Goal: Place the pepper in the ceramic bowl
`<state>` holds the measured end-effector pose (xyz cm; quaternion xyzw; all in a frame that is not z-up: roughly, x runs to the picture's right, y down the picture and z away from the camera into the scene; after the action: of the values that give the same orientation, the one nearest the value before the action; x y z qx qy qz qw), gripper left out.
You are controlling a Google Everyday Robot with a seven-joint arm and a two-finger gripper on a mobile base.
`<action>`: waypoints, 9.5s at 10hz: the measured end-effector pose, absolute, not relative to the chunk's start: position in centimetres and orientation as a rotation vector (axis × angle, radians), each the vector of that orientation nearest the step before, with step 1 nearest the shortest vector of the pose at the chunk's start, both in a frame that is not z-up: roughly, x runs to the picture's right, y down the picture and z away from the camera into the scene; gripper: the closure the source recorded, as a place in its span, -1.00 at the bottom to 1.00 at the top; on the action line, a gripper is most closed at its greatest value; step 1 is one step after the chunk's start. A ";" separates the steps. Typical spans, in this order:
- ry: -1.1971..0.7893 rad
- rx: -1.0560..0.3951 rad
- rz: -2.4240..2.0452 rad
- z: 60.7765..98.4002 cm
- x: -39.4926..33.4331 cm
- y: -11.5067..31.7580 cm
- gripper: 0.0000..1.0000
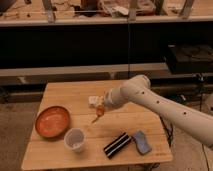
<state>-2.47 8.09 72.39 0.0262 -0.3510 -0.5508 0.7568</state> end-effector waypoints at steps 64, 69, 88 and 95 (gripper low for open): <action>-0.943 0.111 -1.408 75.6 -24.3 9.6 1.00; -0.952 0.122 -1.404 75.8 -25.2 9.5 1.00; -0.981 0.162 -1.384 76.9 -26.3 9.0 1.00; -0.989 0.176 -1.375 77.3 -26.5 8.8 0.58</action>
<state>-26.52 8.83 77.29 0.0778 -0.4370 -0.6075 0.6587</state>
